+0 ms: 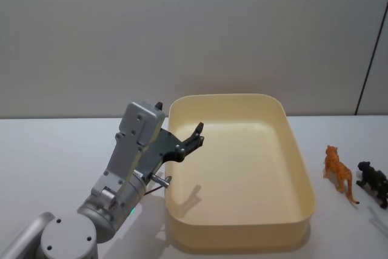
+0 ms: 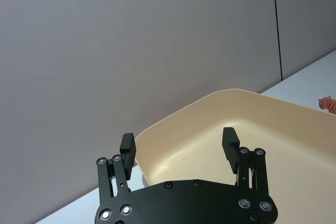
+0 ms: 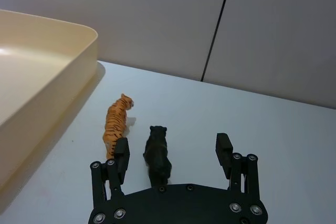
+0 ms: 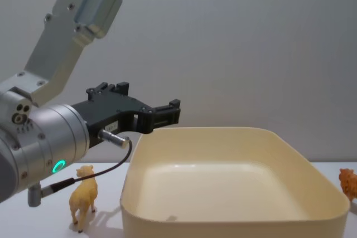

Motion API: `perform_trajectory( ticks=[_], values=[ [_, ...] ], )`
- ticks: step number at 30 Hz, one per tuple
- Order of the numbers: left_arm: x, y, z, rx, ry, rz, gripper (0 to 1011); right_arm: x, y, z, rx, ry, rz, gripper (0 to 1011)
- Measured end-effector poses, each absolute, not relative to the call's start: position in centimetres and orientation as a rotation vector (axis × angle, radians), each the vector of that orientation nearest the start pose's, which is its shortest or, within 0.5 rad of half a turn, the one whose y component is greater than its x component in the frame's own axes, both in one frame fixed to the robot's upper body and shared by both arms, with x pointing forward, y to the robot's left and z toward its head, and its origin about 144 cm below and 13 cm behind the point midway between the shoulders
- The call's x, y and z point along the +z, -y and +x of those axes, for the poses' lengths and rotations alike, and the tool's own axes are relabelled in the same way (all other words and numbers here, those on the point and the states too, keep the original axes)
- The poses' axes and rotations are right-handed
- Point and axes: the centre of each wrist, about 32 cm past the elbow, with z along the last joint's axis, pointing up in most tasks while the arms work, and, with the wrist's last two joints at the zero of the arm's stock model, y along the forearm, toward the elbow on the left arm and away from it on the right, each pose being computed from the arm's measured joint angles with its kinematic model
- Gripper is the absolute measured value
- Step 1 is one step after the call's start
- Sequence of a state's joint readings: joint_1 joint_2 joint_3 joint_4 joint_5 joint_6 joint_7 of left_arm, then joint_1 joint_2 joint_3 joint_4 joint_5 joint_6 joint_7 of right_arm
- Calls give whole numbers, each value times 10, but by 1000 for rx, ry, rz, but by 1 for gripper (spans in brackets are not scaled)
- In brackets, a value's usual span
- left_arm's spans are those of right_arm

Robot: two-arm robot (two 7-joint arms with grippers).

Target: Pick up the toy alternately with two hands and place it into the central storage box.

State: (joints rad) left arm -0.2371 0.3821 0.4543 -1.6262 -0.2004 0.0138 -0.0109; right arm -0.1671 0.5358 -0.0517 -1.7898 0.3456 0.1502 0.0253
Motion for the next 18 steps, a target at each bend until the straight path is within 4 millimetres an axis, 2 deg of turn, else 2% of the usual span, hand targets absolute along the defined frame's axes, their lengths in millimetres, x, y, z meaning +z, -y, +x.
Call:
perform_trajectory(
  ticks=[8, 18],
  values=[
    [1204, -198, 492, 1124, 268, 61, 1001, 1180, 339, 413, -1396, 19, -283, 1001],
    [1204, -198, 492, 1124, 268, 61, 1001, 1171, 342, 427, -1338, -16, -324, 1001]
  ],
)
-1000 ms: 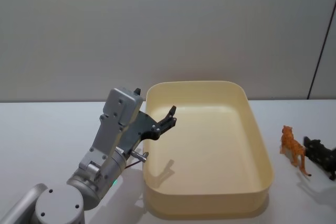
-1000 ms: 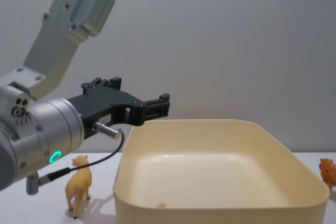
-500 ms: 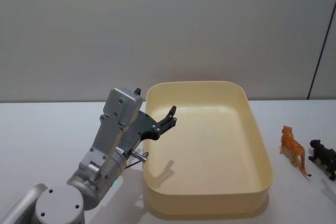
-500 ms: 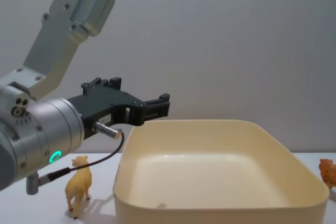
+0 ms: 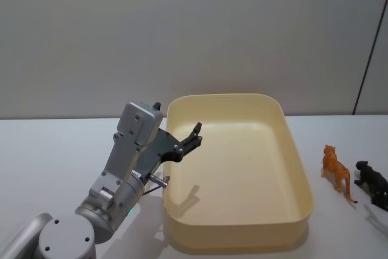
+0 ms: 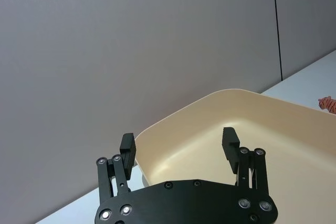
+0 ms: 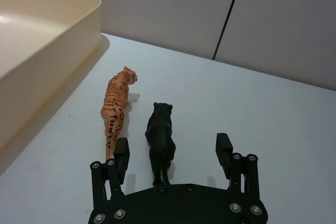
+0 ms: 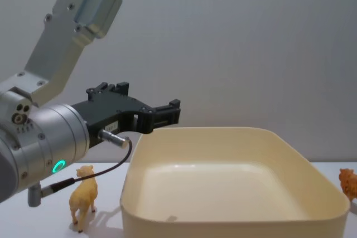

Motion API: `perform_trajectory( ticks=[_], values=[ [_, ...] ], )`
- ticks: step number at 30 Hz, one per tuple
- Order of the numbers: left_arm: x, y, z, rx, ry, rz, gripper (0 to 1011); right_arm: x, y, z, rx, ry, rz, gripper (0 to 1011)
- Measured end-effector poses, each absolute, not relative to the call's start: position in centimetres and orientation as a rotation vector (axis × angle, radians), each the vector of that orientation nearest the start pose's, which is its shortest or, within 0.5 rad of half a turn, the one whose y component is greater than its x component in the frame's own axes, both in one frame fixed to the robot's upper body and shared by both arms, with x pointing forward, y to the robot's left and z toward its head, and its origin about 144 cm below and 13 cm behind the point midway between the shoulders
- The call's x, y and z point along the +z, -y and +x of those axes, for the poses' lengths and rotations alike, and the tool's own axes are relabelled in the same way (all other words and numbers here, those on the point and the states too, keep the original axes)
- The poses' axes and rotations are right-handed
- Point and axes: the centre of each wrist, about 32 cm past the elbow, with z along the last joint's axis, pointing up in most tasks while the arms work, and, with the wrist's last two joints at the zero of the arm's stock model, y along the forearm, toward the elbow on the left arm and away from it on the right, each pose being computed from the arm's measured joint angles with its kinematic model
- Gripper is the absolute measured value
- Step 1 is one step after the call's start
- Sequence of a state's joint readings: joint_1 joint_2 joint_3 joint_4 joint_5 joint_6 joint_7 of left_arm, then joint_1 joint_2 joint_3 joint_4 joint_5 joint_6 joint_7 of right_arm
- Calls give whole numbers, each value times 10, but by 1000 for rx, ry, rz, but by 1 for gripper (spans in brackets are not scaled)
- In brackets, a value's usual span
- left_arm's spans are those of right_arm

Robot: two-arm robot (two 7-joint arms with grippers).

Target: Pick up the toy alternately with two hands and place it into the central storage box.

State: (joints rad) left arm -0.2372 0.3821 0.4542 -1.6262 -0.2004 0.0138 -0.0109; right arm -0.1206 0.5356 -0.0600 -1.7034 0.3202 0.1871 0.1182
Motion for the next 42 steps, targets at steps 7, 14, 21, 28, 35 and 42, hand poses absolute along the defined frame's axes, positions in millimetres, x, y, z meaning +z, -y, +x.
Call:
perform_trajectory(
  ticks=[7, 14, 21, 28, 35, 42],
  values=[
    [1204, -198, 492, 1124, 268, 61, 1001, 1162, 341, 439, -1324, -37, -340, 1001],
    [1204, -198, 492, 1124, 268, 61, 1001, 1154, 340, 450, -1323, -52, -353, 976],
    [1204, -198, 492, 1124, 268, 61, 1001, 1149, 338, 456, -1321, -60, -360, 834],
    [1204, -198, 492, 1124, 268, 61, 1001, 1147, 338, 460, -1320, -64, -364, 628],
    [1204, -198, 492, 1124, 268, 61, 1002, 1146, 337, 462, -1319, -66, -366, 408],
    [1204, -198, 492, 1124, 268, 61, 1001, 1147, 336, 462, -1317, -49, -339, 288]
  ],
)
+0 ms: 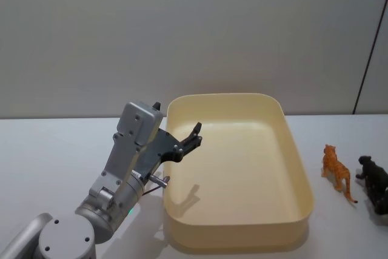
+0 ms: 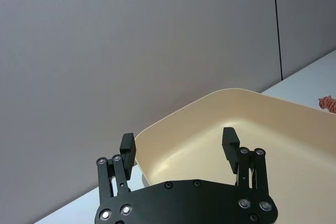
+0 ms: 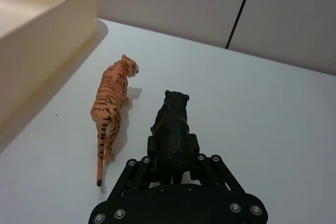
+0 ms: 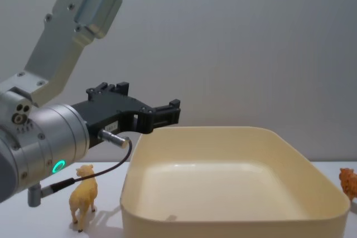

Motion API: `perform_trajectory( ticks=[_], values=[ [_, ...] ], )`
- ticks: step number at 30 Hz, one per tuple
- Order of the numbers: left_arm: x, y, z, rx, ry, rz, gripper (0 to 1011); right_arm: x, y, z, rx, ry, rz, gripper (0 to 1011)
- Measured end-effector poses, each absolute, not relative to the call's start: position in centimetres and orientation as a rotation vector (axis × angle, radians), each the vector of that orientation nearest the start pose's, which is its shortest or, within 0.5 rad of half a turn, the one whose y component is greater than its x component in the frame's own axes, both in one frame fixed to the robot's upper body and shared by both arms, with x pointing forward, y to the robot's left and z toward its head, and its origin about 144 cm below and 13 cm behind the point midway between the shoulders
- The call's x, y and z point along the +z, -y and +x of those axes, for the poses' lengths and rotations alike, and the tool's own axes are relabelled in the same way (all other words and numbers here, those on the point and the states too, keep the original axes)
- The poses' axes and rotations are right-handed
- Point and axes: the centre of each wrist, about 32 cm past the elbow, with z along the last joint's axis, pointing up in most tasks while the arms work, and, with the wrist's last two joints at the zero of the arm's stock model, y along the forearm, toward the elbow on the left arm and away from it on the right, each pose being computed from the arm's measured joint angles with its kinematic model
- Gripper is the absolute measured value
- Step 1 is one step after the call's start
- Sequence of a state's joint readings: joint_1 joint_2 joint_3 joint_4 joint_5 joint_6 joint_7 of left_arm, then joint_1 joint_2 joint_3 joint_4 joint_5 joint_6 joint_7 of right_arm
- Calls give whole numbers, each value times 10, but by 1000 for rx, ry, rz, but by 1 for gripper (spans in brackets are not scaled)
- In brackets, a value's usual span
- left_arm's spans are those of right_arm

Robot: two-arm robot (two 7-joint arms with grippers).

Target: Pick up the toy alternately with two hands and place it into the central storage box.

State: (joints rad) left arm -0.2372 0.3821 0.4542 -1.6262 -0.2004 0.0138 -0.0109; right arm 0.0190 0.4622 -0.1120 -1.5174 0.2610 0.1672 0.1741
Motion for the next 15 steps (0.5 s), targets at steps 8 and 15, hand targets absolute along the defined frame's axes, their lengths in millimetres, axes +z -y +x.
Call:
perform_trajectory(
  ticks=[8, 15],
  values=[
    [1204, -198, 492, 1124, 268, 61, 1001, 1154, 334, 467, -1337, -3, -270, 287],
    [1204, -198, 492, 1124, 268, 61, 1002, 1169, 331, 476, -1355, 46, -182, 288]
  ],
)
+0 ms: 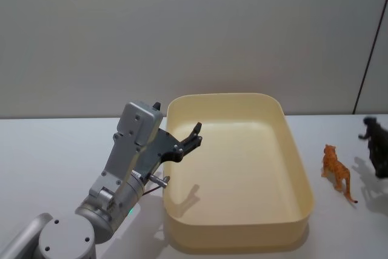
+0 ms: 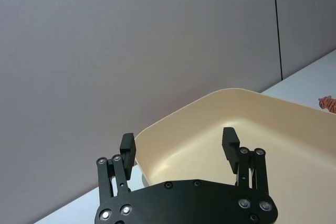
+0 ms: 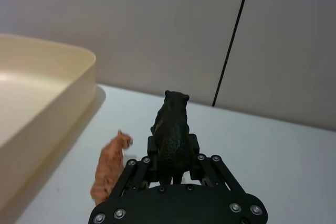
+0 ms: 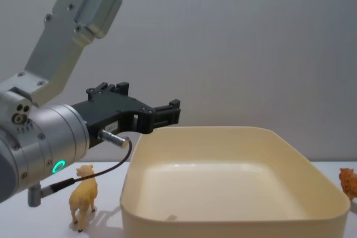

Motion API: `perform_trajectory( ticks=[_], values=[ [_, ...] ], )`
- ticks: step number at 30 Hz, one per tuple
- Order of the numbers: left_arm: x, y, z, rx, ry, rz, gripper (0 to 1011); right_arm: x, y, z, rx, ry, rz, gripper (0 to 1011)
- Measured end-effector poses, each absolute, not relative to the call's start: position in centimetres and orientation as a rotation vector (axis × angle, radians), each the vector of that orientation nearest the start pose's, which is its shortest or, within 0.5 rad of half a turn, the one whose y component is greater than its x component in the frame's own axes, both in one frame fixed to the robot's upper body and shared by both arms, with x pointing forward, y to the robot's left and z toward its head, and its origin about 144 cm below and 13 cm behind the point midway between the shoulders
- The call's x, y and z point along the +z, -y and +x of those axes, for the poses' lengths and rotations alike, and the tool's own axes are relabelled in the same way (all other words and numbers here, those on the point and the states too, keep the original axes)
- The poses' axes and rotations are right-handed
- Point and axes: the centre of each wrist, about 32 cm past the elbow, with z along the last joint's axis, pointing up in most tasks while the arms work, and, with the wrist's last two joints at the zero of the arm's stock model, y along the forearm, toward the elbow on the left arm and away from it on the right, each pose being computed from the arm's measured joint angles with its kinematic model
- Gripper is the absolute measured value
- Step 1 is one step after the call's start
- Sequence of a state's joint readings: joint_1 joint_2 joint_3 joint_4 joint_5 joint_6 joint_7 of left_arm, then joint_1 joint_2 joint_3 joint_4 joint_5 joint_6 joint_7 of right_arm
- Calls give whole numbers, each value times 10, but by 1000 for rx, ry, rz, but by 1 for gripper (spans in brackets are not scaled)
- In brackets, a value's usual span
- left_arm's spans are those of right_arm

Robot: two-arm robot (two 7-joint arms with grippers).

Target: Pick up the toy alternately with two hands and place it into the central storage box.

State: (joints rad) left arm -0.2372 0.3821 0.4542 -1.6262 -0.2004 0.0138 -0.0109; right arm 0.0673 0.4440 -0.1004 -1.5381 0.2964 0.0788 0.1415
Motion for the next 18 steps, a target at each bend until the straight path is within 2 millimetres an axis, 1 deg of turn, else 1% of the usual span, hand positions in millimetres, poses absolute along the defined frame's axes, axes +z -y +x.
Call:
perform_trajectory(
  ticks=[3, 4, 7, 8, 10, 18],
  values=[
    [1204, -198, 492, 1124, 268, 61, 1001, 1180, 328, 481, -1354, 65, -138, 288],
    [1204, -198, 492, 1124, 268, 61, 1001, 1186, 327, 484, -1350, 74, -115, 288],
    [1204, -198, 492, 1124, 268, 61, 1001, 1197, 324, 490, -1331, 85, -79, 287],
    [1204, -198, 492, 1124, 268, 61, 1001, 1197, 324, 490, -1331, 85, -79, 287],
    [1204, -198, 492, 1124, 268, 61, 1001, 1206, 321, 494, -1307, 88, -55, 287],
    [1204, -198, 492, 1124, 268, 61, 1001, 1221, 310, 504, -1221, 73, -40, 288]
  ],
)
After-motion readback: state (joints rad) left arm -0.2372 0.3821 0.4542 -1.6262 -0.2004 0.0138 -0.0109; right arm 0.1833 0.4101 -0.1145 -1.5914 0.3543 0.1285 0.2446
